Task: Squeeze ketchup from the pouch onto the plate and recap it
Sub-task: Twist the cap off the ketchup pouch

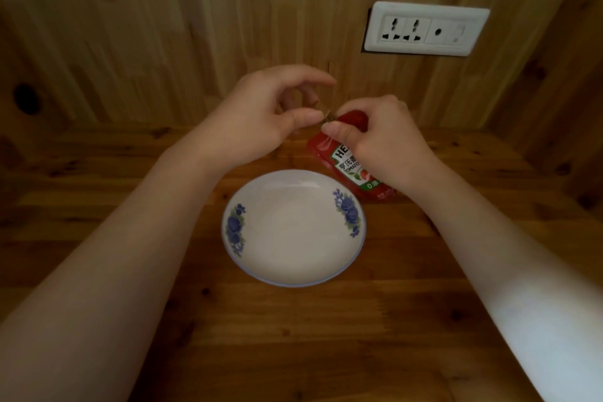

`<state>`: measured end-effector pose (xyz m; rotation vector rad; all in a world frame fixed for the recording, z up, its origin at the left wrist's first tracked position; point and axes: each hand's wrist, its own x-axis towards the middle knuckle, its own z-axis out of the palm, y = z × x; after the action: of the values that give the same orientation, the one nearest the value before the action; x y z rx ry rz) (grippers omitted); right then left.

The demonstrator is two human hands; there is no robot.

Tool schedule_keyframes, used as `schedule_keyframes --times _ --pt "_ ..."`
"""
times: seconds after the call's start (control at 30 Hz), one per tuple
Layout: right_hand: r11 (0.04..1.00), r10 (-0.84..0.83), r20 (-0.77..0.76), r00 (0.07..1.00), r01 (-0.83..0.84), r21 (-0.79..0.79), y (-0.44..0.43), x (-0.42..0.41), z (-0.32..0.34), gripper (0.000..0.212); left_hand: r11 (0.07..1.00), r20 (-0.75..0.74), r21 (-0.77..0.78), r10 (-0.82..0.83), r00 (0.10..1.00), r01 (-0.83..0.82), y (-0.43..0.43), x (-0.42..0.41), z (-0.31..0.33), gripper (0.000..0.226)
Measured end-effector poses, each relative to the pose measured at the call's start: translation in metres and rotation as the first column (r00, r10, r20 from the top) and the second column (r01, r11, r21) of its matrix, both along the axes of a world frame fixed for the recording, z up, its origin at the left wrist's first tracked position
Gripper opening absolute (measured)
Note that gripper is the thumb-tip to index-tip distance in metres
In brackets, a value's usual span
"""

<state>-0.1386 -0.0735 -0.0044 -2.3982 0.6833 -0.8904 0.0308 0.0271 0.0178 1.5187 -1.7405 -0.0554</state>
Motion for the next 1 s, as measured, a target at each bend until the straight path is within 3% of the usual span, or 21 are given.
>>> schedule_keyframes --times 0.27,0.53,0.77,1.0 --pt "1.0 -0.01 -0.024 1.0 0.01 -0.019 -0.001 0.0 -0.002 0.027 0.998 -0.024 -0.055 0.036 0.999 -0.037 -0.001 0.002 -0.002 0.009" --pt "0.999 -0.035 0.059 0.998 0.036 -0.013 -0.006 -0.001 -0.01 0.023 0.984 -0.001 -0.07 0.165 0.986 -0.164 -0.005 0.015 -0.009 0.013" --pt "0.988 -0.124 0.172 0.977 0.105 0.112 -0.008 -0.005 -0.027 0.012 0.922 0.164 0.128 0.343 0.925 -0.365 -0.014 0.039 -0.033 0.013" --pt "0.955 -0.212 0.288 0.934 0.135 0.266 -0.01 -0.011 -0.038 0.01 0.857 0.246 0.213 0.418 0.874 -0.47 -0.017 0.055 -0.054 0.015"
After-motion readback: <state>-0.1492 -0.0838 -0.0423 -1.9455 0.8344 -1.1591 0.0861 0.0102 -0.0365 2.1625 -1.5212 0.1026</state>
